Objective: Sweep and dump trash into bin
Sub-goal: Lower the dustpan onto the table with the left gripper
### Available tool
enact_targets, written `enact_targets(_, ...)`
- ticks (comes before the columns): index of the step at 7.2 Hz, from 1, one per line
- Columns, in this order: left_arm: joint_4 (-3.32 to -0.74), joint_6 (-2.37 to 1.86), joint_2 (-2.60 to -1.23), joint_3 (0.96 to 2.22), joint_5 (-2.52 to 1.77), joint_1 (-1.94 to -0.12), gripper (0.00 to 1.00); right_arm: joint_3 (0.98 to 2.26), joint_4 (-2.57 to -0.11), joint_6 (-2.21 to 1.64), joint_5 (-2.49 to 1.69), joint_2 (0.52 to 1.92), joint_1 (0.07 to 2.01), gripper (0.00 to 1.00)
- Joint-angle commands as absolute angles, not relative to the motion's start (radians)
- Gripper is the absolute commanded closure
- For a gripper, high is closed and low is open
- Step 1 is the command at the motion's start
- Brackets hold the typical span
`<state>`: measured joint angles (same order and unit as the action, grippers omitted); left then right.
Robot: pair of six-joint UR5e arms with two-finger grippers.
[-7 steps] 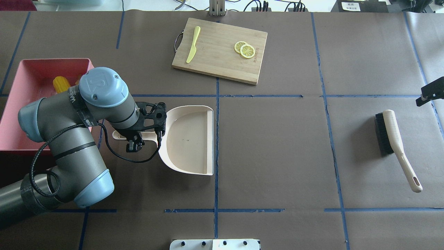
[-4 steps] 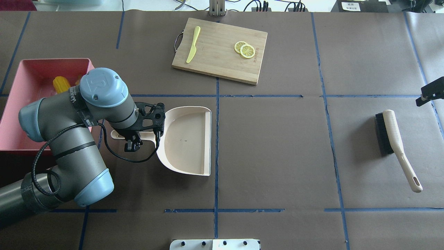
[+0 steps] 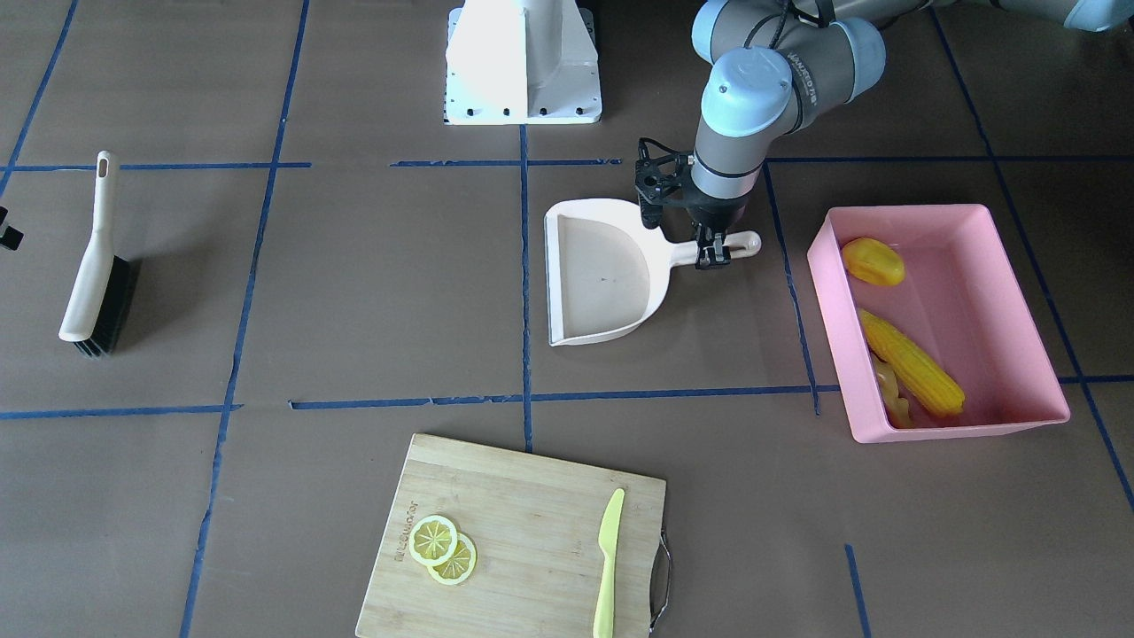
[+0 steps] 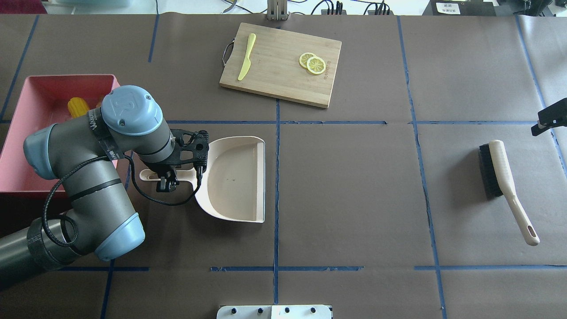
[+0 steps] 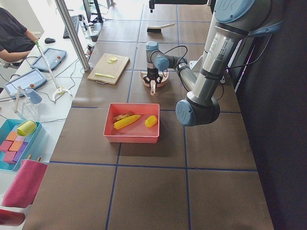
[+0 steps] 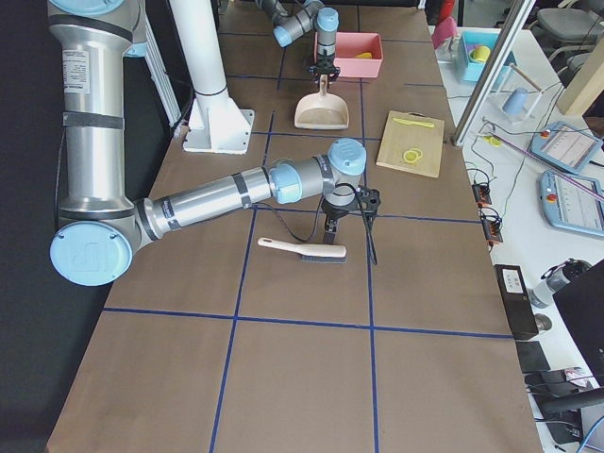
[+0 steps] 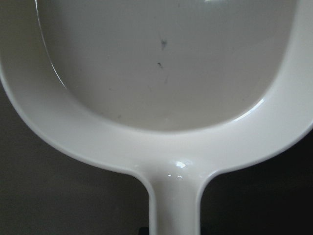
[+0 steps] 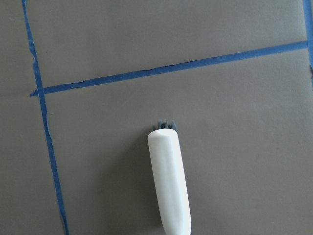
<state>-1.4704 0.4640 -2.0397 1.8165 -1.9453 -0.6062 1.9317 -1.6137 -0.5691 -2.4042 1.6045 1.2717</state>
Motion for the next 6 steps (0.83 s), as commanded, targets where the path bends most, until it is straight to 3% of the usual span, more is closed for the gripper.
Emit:
enact_targets(1, -1.470, 0.463, -2.040, 1.822, -1.939, -0.612, 0.31, 1.930, -1.614, -0.569, -2.404, 1.603, 1.272, 0.00)
enact_targets(2, -1.471, 0.463, -2.039, 1.825, -1.939, -0.617, 0.23, 1.930, -1.614, -0.569, -2.404, 1.603, 1.272, 0.00)
enact_targets(3, -1.476, 0.463, -2.039, 1.835, -1.940, -0.614, 0.00, 1.930, -1.614, -0.569, -2.405, 1.603, 1.272, 0.00)
enact_targets(6, -1.474, 0.335, -2.037, 1.917, -1.944, -0.673, 0.00, 1.931, -1.614, -0.568, -2.402, 1.601, 1.278, 0.00)
